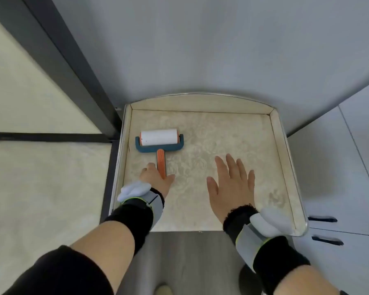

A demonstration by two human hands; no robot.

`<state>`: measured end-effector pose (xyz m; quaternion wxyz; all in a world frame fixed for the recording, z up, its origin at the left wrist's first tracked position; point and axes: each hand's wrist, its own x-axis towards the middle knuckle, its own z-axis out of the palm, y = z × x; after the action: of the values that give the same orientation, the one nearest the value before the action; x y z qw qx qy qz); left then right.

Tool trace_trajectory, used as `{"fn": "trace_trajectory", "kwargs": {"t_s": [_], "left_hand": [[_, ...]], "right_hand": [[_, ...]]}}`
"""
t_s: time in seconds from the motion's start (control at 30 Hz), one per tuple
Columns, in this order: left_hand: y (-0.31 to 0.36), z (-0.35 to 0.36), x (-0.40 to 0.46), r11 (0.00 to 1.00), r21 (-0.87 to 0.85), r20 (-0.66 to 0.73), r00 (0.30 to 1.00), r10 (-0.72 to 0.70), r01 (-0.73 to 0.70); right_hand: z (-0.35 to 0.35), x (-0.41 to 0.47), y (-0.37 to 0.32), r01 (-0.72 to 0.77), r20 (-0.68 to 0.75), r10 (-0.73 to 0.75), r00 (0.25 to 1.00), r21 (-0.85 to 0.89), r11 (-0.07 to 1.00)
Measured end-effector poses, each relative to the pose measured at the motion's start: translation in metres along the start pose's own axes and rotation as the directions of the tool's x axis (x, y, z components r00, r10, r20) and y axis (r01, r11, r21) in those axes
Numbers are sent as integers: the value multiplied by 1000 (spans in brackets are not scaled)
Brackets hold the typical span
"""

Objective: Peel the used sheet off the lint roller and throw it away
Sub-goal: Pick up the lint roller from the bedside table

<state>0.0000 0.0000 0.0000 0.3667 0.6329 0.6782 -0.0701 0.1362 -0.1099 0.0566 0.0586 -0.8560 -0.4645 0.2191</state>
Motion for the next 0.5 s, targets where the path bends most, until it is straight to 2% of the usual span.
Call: {"fn": "trace_trajectory", "kwargs": {"t_s": [0.1, 0.27, 0.3, 0.4, 0.43, 0.5], "left_hand": [[2, 9, 12, 997, 66, -18, 999, -36, 37], [1, 14, 18, 995, 67, -49, 997, -66, 69], [1, 15, 20, 994, 46, -75, 993, -93, 96], [6, 12, 15, 955, -197, -88, 967, -240, 219], [7, 8, 11, 949, -233, -96, 966, -240, 213], [11, -3, -1, 971, -182, -134, 974, -182, 156]], "right_hand": [[5, 2, 4, 4, -18, -5, 1000, -42, 999], [8, 3, 2, 53, -33, -53, 998, -14, 998], [8, 3, 1, 63, -45, -64, 997, -9, 998], [1, -1, -4, 85, -65, -86, 994, -10, 996], [-4, -1, -7, 91, -72, -91, 993, -7, 996], [-20, -4, -13, 104, -101, -102, 990, 9, 995]]}}
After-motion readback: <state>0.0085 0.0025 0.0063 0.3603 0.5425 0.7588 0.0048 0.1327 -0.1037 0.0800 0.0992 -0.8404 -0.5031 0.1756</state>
